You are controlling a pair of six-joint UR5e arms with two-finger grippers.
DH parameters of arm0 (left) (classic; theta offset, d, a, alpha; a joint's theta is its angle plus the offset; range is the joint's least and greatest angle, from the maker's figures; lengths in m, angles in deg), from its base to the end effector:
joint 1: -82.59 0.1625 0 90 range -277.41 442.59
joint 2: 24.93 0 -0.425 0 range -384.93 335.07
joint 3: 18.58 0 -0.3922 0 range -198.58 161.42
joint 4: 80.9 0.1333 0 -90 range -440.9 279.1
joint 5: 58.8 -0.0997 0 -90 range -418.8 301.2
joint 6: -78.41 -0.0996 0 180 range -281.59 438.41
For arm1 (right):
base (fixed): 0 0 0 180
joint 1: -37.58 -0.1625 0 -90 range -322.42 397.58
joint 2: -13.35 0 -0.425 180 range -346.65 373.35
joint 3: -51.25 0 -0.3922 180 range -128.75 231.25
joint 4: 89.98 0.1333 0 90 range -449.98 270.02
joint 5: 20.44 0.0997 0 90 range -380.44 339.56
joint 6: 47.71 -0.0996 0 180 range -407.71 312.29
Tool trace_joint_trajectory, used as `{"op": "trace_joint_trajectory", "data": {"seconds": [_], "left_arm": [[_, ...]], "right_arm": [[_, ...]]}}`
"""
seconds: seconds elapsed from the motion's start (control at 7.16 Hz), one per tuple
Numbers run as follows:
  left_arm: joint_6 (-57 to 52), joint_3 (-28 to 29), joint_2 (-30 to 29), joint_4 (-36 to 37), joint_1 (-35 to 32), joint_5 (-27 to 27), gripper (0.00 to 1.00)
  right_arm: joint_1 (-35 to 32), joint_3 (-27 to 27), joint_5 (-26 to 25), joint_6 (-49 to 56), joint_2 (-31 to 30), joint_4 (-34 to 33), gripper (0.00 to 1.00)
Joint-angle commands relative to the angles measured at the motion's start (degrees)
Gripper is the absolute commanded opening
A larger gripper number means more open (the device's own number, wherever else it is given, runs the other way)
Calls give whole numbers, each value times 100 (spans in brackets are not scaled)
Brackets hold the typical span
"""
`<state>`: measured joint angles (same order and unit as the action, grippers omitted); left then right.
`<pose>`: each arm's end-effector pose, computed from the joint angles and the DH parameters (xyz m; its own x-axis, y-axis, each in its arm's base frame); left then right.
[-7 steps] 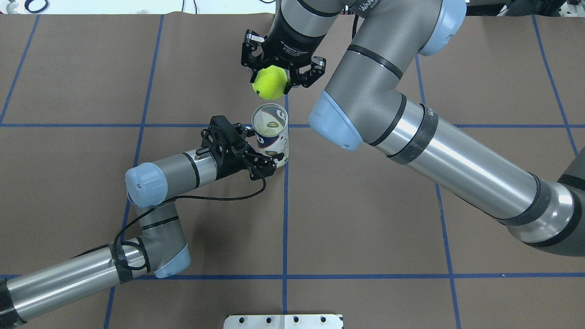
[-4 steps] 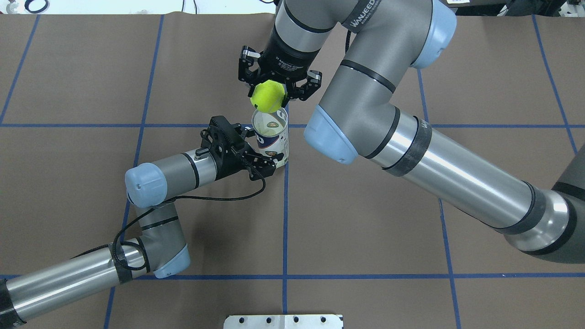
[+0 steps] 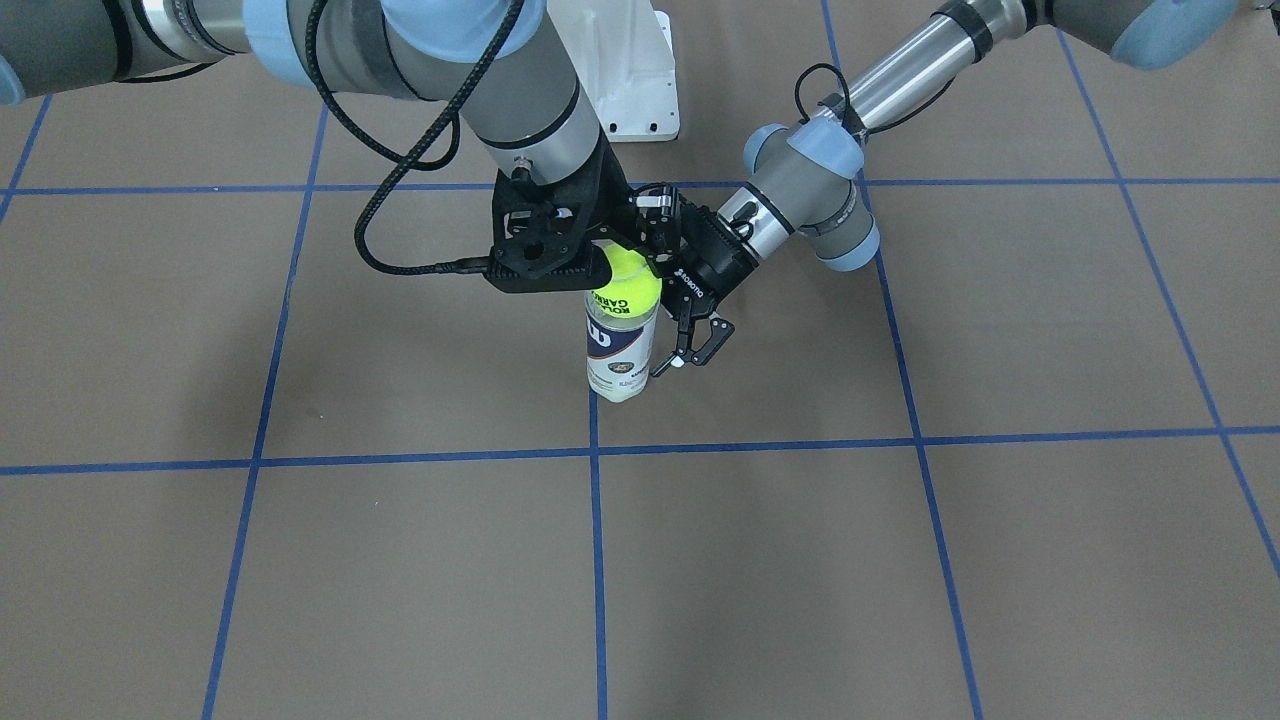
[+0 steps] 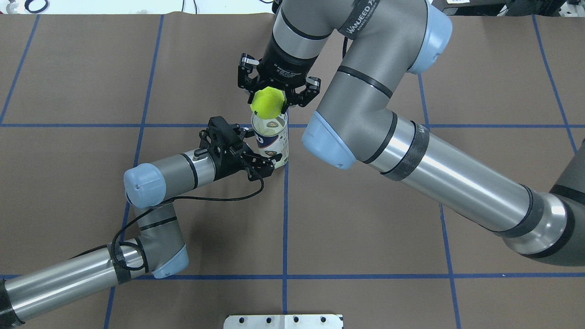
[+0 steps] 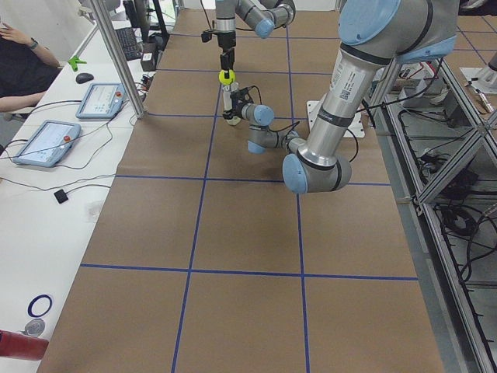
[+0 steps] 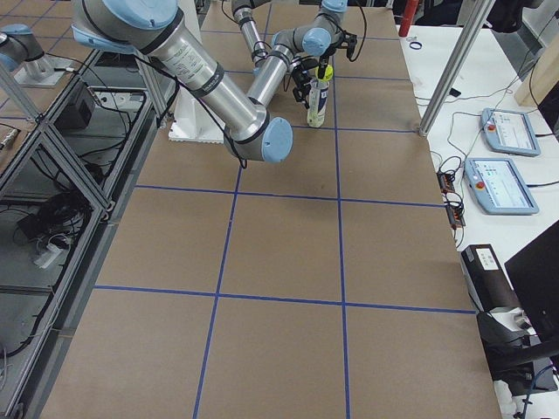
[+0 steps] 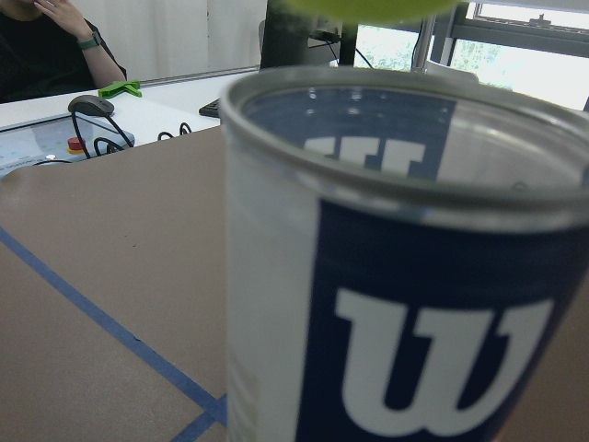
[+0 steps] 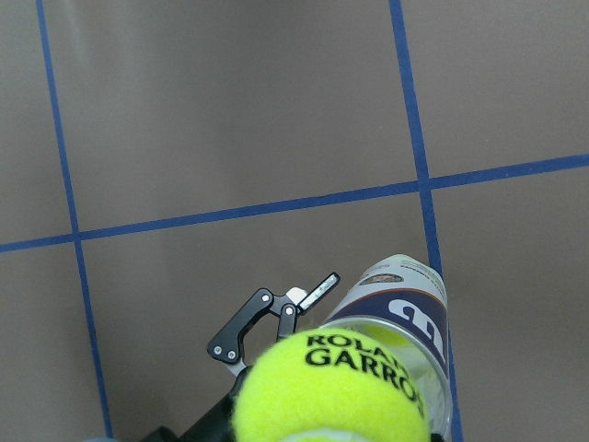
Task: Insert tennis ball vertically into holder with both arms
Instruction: 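Lower the ball into the can top and open the right gripper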
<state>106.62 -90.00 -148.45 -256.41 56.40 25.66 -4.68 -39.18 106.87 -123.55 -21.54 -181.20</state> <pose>0.5588 -0.4341 0.2997 0.3852 0.7880 -0.4803 0.3913 0.3318 0.8583 -0.4639 -0.5200 0.0474 0.4603 0.1553 0.8741 -0.0597 0.9878 -0.1441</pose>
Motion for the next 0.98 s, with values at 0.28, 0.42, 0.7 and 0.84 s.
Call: {"op": "trace_joint_trajectory", "data": {"seconds": [0.28,0.42,0.7,0.84], "left_arm": [[0,-3,3,-1,0,0,99],[0,-3,3,-1,0,0,99],[0,-3,3,-1,0,0,99],[0,-12,3,-1,-9,0,99]], "right_arm": [[-2,-1,5,7,-18,-1,97],[-2,-9,5,-2,-9,-1,98],[-2,-53,-4,-2,-9,-10,98],[-2,-97,5,-2,-9,-10,98]]}}
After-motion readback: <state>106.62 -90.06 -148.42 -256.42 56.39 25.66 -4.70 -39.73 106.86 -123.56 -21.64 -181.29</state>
